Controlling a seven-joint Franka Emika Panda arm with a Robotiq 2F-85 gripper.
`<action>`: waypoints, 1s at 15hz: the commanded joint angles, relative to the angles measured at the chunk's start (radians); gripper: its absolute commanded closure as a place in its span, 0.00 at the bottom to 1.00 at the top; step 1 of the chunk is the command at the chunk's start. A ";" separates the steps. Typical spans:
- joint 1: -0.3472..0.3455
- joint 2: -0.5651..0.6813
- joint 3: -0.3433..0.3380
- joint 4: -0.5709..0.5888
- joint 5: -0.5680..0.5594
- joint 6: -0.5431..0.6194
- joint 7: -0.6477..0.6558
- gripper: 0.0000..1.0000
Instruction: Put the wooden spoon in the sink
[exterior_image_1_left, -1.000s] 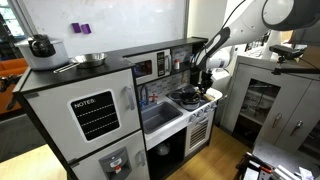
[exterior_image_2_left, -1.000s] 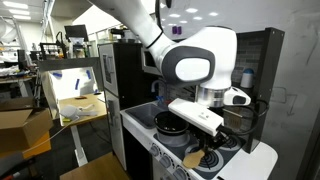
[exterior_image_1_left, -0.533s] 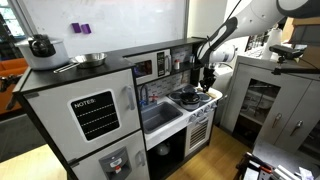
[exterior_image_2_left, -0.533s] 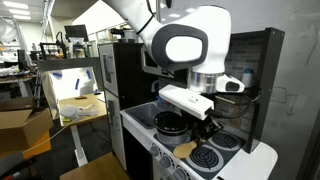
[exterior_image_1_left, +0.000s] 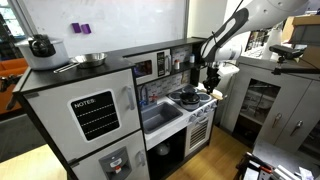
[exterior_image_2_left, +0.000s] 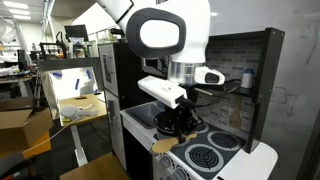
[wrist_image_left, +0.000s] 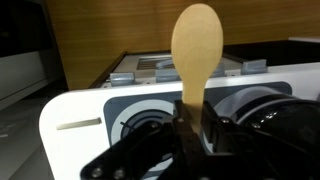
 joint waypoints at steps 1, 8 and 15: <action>0.054 -0.106 -0.042 -0.109 -0.054 0.008 0.078 0.95; 0.130 -0.270 -0.074 -0.211 -0.207 -0.007 0.250 0.95; 0.190 -0.346 -0.051 -0.209 -0.302 -0.030 0.329 0.95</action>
